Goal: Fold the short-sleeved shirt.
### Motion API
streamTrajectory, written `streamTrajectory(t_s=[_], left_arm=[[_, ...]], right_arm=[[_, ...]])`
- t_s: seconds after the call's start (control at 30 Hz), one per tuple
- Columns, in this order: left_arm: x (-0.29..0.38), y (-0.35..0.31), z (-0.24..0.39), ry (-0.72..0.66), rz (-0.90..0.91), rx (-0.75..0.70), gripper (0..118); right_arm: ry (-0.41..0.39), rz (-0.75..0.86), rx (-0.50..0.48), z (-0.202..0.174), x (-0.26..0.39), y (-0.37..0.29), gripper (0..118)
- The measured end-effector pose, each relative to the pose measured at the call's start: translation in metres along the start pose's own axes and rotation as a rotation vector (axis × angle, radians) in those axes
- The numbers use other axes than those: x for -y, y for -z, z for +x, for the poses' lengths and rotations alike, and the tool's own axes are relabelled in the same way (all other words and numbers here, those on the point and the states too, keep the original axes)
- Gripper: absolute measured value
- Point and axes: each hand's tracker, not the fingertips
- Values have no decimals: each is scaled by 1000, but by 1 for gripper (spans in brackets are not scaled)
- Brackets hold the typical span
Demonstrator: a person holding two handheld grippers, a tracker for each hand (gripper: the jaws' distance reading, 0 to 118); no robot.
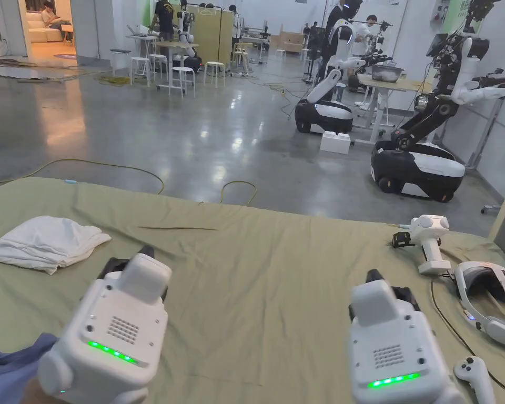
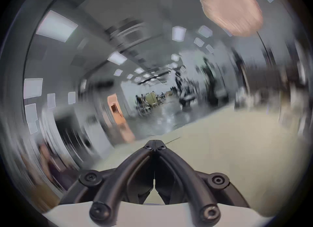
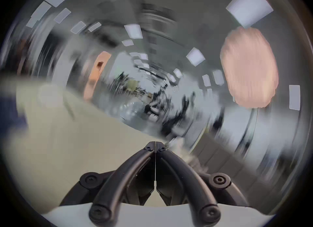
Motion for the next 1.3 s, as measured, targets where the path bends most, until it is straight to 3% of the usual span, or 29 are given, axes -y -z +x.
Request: streamTrajectory(t_s=[0.07, 0.13, 0.2, 0.3, 0.37, 0.43, 0.6, 0.7, 0.8, 1.03, 1.3], left_arm=[[9, 4, 21, 383, 18, -55, 0], [19, 4, 30, 587, 53, -54, 0], [28, 2, 32, 632, 82, -21, 0], [29, -1, 28, 505, 62, 7, 0], [24, -1, 21, 269, 14, 36, 0], [21, 1, 8, -12, -34, 62, 0], [33, 3, -23, -746, -131, 88, 0], [43, -2, -27, -959, -101, 53, 0], [47, -7, -30, -996, -67, 65, 0], [58, -16, -51, -895, -113, 113, 0], [146, -27, -120, -805, -391, 93, 0]], right_arm=[[-403, 77, -9, -14, 6, -6, 0], [-569, 83, -23, -18, 9, -7, 0], [-547, 95, -52, -16, 9, -9, 0], [-503, 88, -52, -17, 5, -13, 0], [-330, 33, -60, -16, -1, -14, 0], [-90, -40, -86, -11, -9, -13, 0], [585, -228, -59, 13, -5, -11, 0], [889, -255, -19, 20, 4, -19, 0], [912, -276, 9, 11, 11, -8, 0], [913, -263, -21, 4, -2, -7, 0], [866, -286, -100, -12, -5, -2, 0]])
